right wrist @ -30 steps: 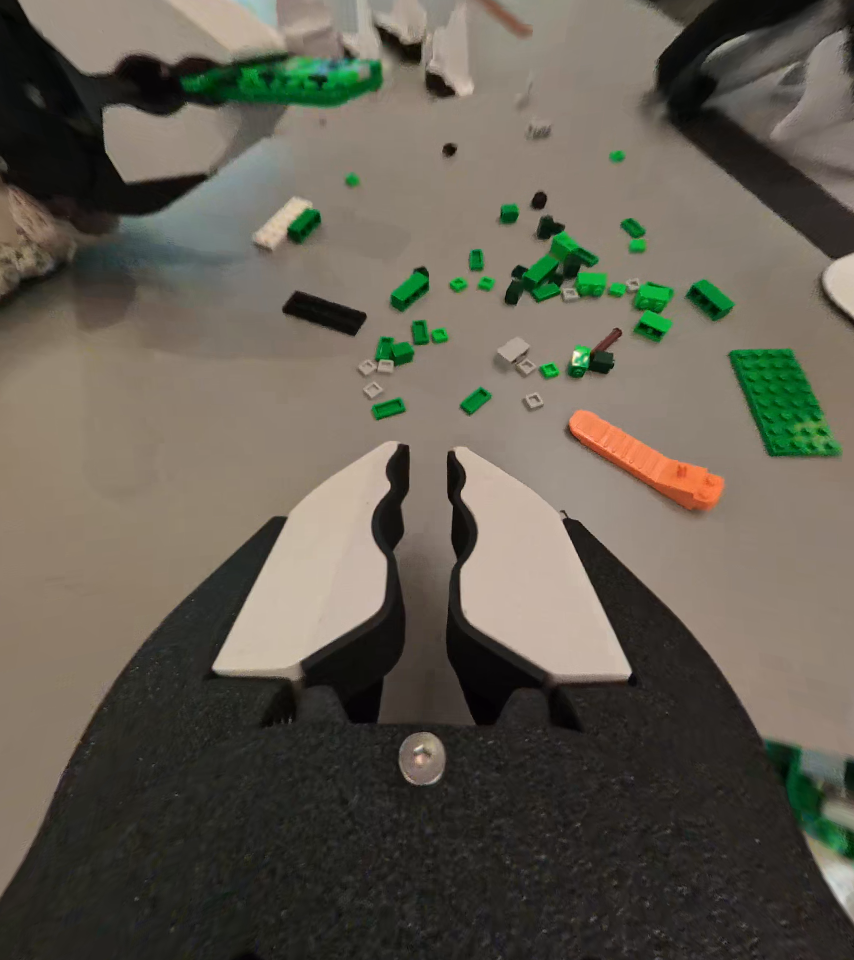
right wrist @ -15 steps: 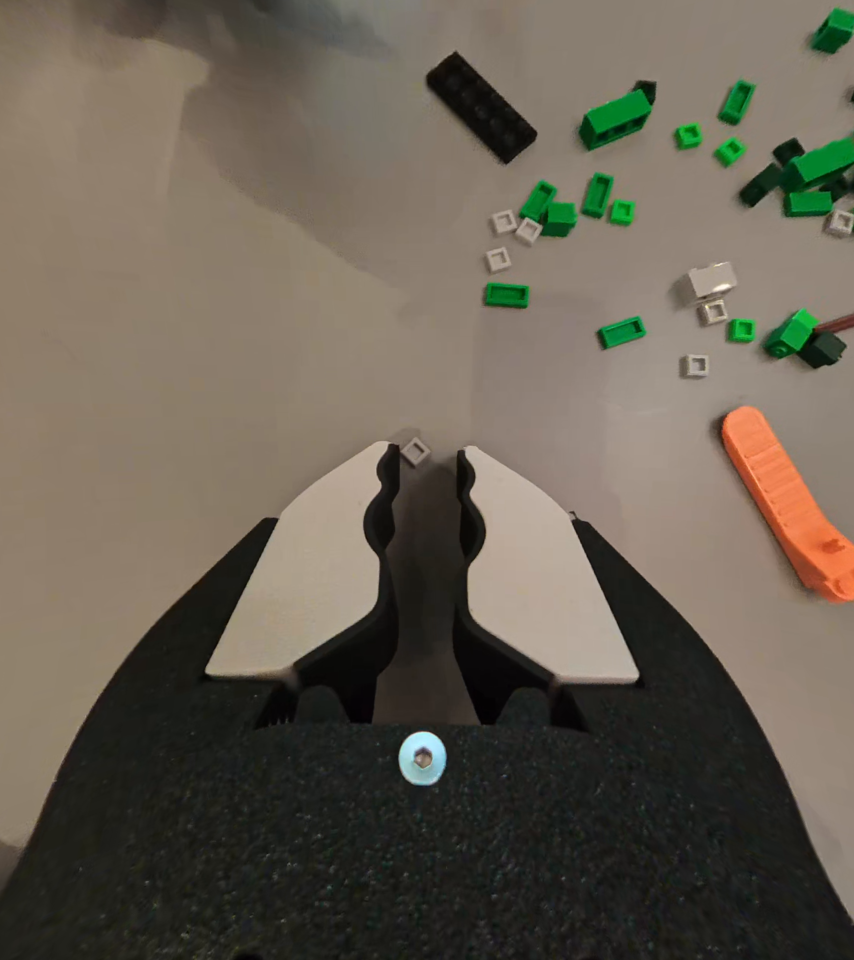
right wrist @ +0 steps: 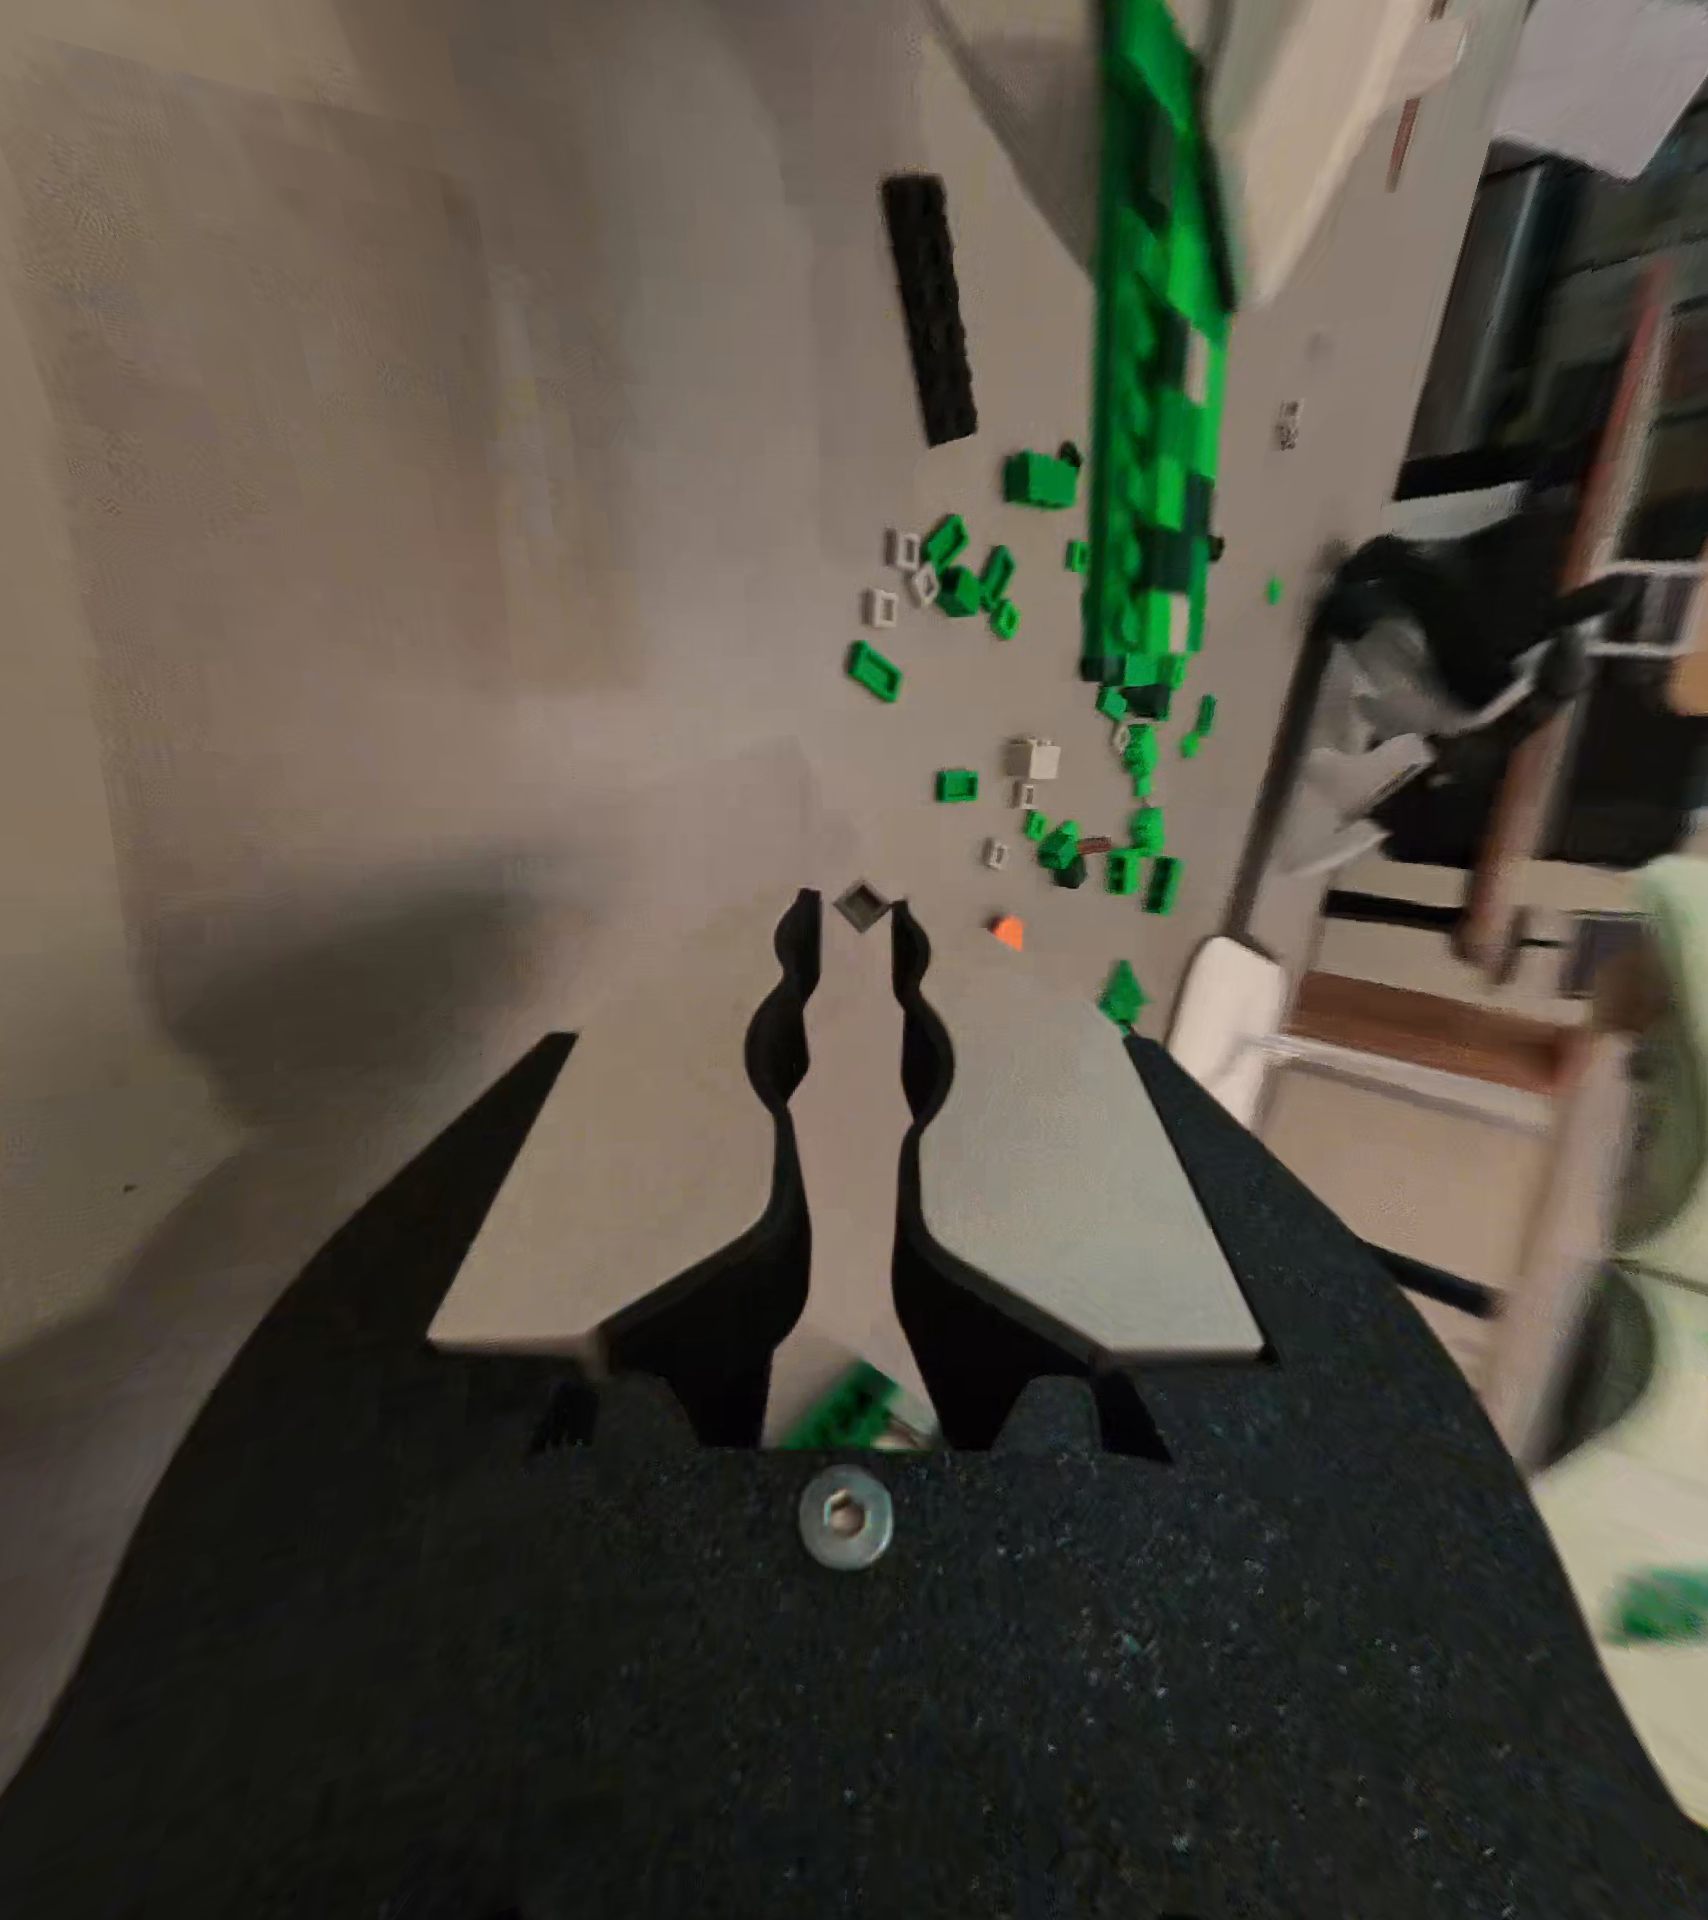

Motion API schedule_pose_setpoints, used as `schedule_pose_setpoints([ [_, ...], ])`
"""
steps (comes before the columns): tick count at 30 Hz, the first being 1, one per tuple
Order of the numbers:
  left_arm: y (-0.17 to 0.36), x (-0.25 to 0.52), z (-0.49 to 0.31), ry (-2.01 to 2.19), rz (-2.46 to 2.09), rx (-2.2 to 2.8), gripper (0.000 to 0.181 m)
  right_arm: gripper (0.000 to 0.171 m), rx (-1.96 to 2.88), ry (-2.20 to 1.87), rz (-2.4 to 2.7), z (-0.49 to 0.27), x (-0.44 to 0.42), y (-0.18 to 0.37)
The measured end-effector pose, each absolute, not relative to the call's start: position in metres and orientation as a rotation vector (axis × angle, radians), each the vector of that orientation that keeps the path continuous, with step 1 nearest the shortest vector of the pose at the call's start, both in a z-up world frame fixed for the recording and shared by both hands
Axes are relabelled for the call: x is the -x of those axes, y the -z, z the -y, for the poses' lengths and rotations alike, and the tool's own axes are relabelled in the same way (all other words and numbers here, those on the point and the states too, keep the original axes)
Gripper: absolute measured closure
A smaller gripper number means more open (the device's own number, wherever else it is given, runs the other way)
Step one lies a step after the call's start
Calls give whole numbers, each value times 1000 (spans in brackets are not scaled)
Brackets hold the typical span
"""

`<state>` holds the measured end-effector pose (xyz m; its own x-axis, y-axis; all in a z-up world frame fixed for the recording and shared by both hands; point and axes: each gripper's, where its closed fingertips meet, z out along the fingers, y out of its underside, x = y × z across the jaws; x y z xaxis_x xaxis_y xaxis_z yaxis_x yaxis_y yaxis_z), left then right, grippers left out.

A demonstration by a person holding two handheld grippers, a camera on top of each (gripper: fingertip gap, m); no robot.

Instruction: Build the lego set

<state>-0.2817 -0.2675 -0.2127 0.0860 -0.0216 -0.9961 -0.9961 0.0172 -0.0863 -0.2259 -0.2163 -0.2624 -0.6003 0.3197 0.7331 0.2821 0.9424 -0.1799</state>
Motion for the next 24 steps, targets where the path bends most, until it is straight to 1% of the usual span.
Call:
schedule_pose_setpoints([
  [2,214,282,267,-1120,-1172,1254,175,142,353,56,2260,221,221,267],
  [3,214,282,267,-1120,-1175,1257,176,139,348,66,2267,224,219,269],
  [7,216,283,267,-1117,-1175,1265,175,141,497,-71,2267,223,215,270],
  [10,216,283,267,-1114,-1173,1269,176,147,749,-363,2327,229,207,276],
  [12,218,282,267,-1109,-1179,1270,176,147,908,-575,2333,237,206,279],
  [14,219,281,267,-1107,-1188,1270,176,149,1037,-692,2292,238,210,282],
  [22,221,282,267,-1099,-1192,1279,176,155,1180,-811,2267,241,223,299],
  [24,222,282,266,-1097,-1195,1280,176,157,1183,-778,2273,239,225,301],
])
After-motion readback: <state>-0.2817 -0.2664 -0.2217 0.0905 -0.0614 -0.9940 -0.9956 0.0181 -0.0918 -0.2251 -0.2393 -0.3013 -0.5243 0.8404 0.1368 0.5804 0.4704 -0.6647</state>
